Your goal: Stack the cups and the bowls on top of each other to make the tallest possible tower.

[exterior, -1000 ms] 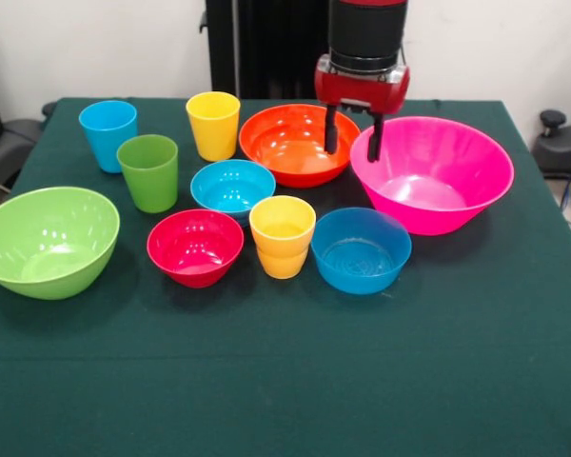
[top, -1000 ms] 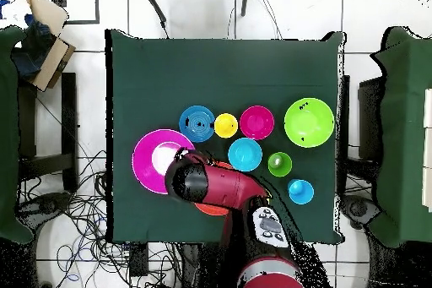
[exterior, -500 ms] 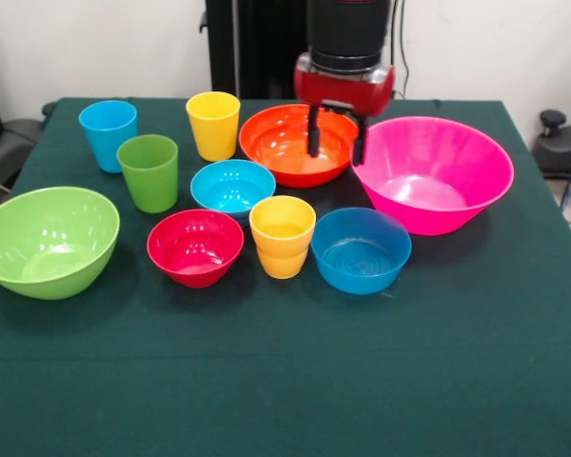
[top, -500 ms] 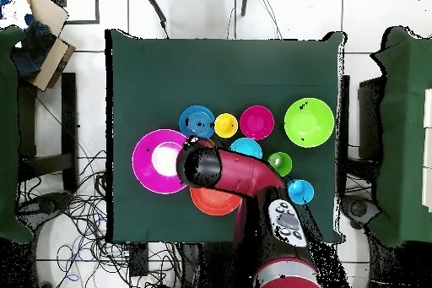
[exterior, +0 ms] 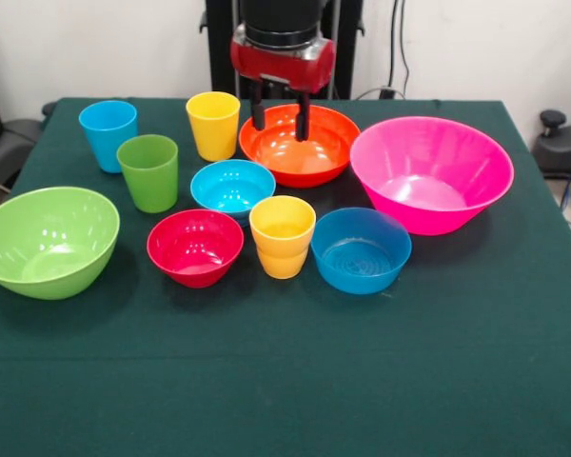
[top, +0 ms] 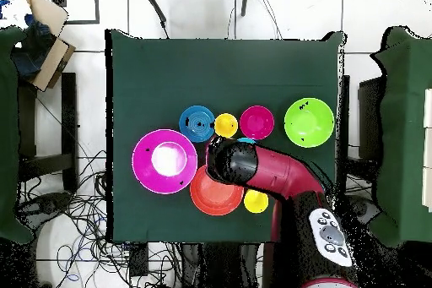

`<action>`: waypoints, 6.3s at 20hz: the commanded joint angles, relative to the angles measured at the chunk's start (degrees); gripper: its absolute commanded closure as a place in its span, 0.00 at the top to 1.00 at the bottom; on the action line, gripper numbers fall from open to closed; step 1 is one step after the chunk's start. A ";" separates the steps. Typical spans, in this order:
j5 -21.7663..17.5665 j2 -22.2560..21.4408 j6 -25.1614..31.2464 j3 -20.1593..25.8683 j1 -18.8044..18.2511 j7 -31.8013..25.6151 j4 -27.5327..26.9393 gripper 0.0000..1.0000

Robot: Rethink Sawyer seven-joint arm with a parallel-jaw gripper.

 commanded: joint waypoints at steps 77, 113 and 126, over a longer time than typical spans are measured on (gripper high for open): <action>-7.25 25.03 -4.76 8.62 6.29 3.02 -24.32 0.00; 8.95 33.00 1.55 -0.48 22.42 13.09 -39.73 0.00; 13.63 32.97 1.39 -2.82 23.60 12.30 -39.42 1.00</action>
